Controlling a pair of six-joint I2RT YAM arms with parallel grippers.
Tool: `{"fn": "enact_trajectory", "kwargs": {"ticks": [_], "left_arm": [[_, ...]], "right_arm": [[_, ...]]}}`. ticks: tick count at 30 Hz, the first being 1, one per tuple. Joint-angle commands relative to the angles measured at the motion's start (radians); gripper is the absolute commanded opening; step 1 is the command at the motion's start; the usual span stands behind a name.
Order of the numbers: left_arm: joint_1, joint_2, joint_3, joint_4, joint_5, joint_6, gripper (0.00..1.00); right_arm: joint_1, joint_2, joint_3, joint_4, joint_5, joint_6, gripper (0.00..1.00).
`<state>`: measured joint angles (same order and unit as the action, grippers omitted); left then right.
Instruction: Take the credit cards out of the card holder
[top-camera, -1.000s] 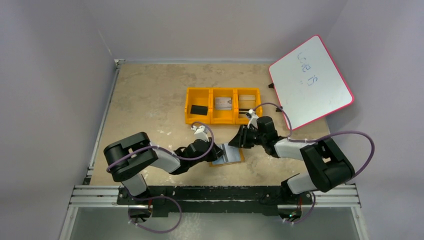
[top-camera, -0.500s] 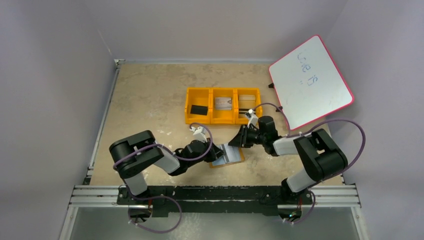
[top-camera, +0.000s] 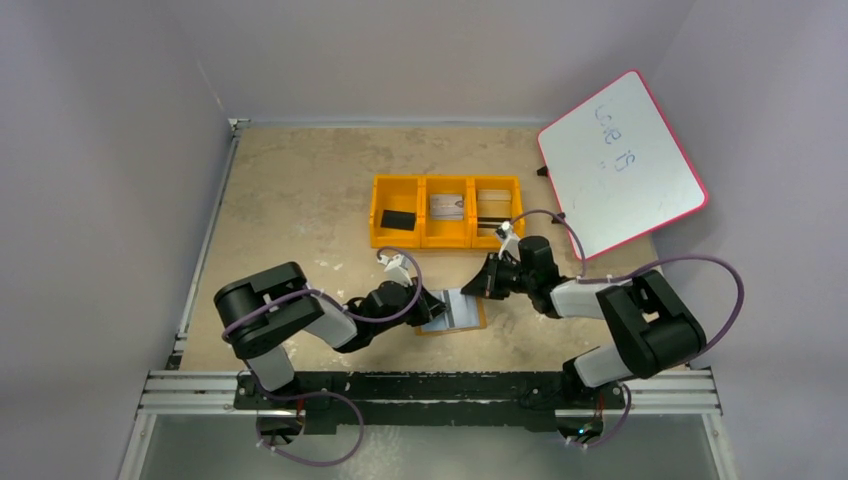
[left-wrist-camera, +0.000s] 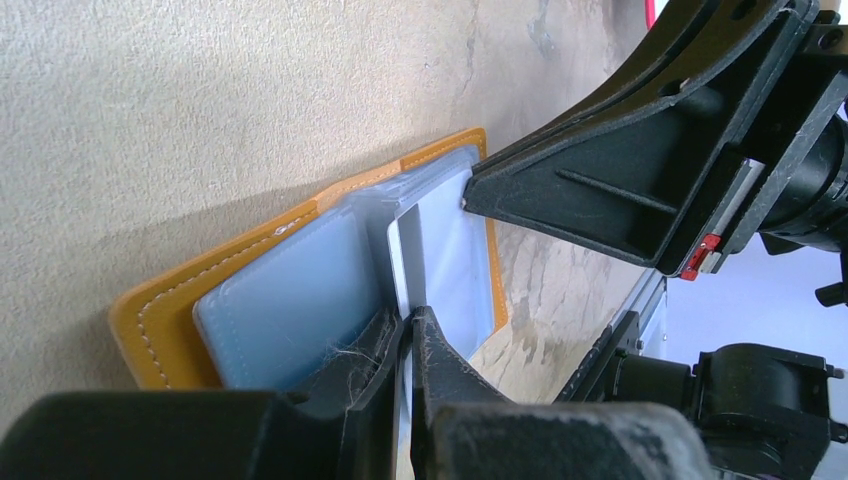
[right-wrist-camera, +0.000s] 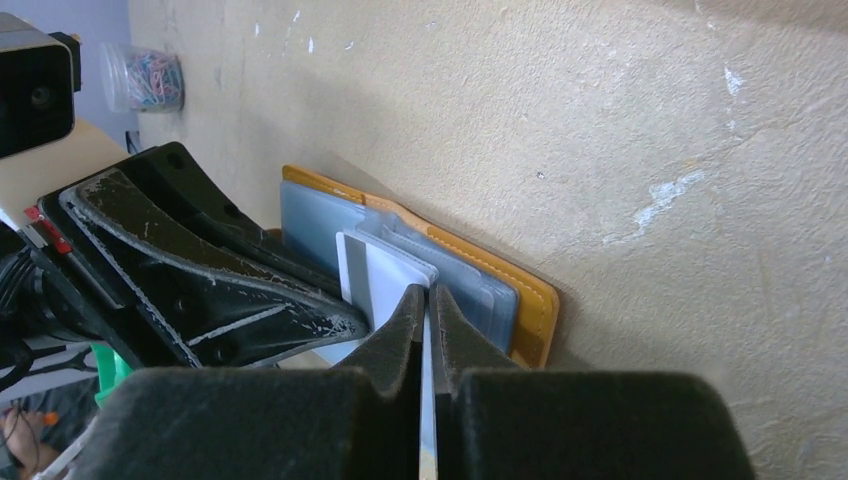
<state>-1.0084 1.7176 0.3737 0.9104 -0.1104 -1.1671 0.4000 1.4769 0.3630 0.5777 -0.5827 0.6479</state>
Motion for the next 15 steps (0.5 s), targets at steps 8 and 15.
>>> {"fn": "enact_trajectory", "kwargs": {"ticks": [8,15], "left_arm": [[0.008,-0.044,0.013,-0.028,-0.007,0.006,0.12],[0.007,-0.044,0.01,-0.029,0.002,0.007,0.16]], "right_arm": [[0.008,-0.007,-0.019,-0.009,0.03,0.039,0.0],[0.008,0.003,-0.022,-0.002,0.037,0.048,0.0]]}}
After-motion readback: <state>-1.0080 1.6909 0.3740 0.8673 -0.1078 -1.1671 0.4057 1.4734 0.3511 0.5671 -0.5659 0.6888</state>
